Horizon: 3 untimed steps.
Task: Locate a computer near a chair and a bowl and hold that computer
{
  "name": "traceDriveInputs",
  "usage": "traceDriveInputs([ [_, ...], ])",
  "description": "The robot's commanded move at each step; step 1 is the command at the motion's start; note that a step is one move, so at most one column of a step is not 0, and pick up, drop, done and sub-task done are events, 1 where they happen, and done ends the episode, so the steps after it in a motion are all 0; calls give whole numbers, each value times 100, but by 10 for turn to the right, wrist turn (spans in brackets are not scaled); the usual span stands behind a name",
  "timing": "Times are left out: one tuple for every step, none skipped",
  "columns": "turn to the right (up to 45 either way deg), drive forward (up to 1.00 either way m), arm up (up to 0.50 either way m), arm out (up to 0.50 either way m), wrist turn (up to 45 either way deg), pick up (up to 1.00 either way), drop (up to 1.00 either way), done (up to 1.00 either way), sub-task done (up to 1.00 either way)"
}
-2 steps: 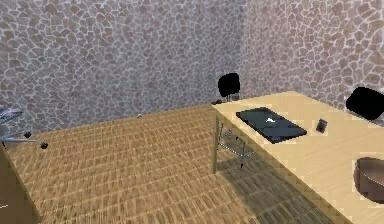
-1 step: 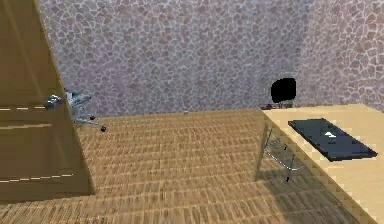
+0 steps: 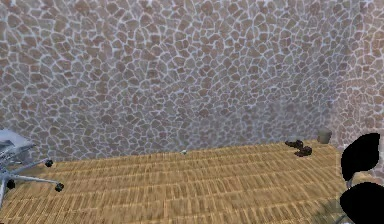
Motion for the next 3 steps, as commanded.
traceDriveInputs([
  [-270, 0, 0, 0, 0, 0, 0, 0, 0],
  [0, 5, 0, 0, 0, 0, 0, 0, 0],
  [450, 0, 0, 0, 0, 0, 0, 0, 0],
])
